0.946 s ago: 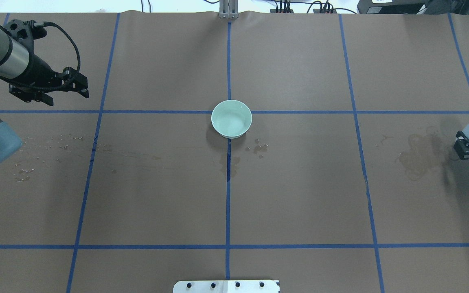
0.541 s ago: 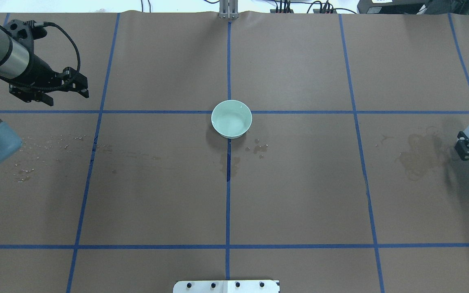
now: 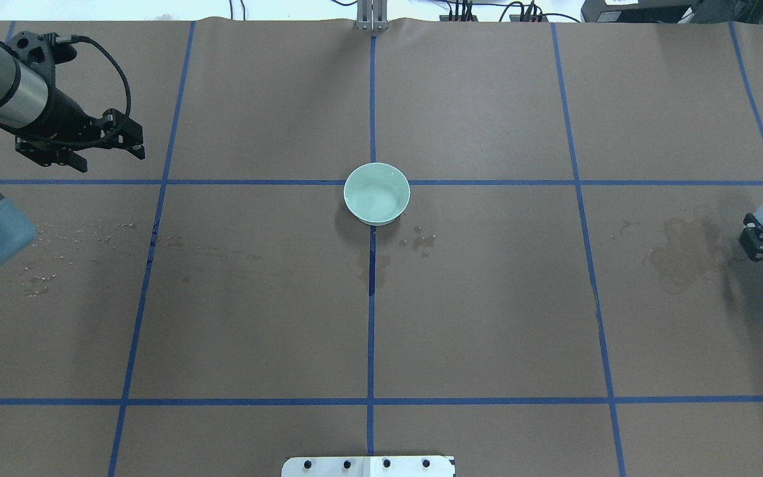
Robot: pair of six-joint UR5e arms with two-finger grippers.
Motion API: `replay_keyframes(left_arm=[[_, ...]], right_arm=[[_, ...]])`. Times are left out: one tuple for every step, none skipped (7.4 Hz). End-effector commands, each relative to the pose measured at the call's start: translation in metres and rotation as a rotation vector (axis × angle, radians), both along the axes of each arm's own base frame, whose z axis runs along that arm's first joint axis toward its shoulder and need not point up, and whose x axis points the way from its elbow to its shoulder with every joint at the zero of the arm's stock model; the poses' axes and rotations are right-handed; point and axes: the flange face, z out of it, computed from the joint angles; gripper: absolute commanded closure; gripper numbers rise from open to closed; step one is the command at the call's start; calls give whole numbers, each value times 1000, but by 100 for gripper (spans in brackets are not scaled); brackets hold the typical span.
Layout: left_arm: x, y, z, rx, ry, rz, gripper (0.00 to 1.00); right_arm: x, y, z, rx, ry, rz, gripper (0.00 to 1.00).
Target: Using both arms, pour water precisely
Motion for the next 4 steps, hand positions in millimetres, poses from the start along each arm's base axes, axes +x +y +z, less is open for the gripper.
replay_keyframes(left_arm=[[0, 0, 1, 0, -1, 1, 0], [0, 0, 1, -2, -2, 1, 0], [0, 0, 1, -2, -1, 2, 0], [0, 0, 0, -1, 0, 2, 0]], right_arm=[[0, 0, -1, 5, -7, 2, 1], [1, -1, -3, 8, -7, 2, 1], [5, -4, -8, 12, -10, 8, 1], [11, -4, -8, 18, -16, 13, 1]])
